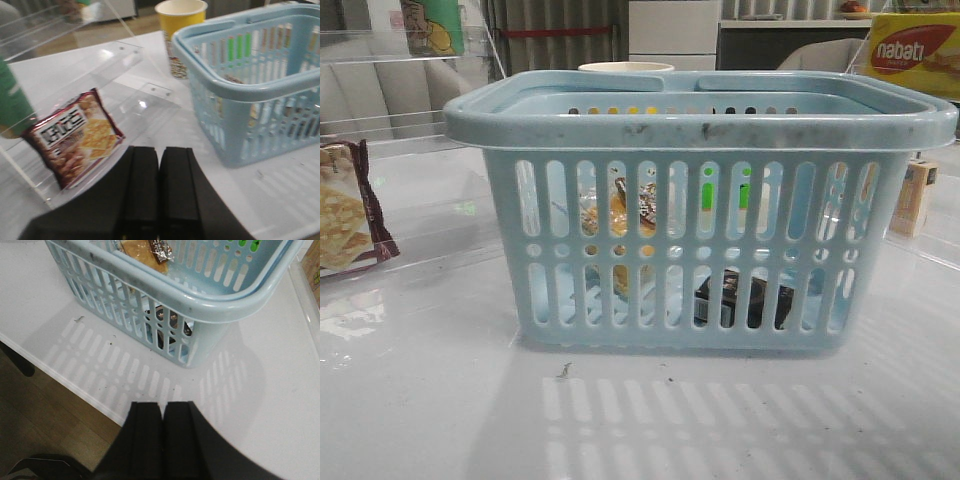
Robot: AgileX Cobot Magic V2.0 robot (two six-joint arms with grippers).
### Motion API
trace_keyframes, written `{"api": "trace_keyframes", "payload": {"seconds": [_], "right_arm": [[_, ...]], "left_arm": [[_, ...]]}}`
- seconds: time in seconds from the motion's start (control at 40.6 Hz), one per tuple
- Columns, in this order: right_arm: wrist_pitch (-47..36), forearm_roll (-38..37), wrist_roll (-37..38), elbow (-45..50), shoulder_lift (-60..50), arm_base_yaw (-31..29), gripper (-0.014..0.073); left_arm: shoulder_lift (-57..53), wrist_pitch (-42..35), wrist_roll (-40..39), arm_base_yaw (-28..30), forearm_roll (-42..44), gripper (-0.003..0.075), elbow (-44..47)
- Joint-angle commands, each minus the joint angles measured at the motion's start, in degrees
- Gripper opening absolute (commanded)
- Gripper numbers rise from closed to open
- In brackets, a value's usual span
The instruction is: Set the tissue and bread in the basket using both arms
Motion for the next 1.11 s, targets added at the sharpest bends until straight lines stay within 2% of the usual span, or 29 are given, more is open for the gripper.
{"api": "trace_keyframes", "payload": {"seconds": [0.0,0.148,0.345,0.641,1.084], "right_arm": [[-3.7,0.4,-0.3,-1.6,0.1,-0.1,0.0057],[-3.7,0.4,-0.3,-1.6,0.1,-0.1,0.0057],[-3.7,0.4,-0.3,-1.6,0.1,-0.1,0.0057],[-3.7,0.4,-0.3,-1.6,0.1,-0.1,0.0057],[-3.7,0.4,-0.3,-1.6,0.1,-0.1,0.0057]], "left_arm": [[-3.9,-8.6,-0.4,5.0,-0.7,0.0091,3.6],[-8.6,-14.9,-1.1,8.1,-0.5,0.0091,11.1],[-11.6,-22.3,-13.6,8.1,8.9,0.0091,17.7],[-11.6,-38.4,-13.6,8.0,9.3,0.0091,27.6],[-11.6,-40.6,-13.6,8.0,9.3,0.009,27.4]]}}
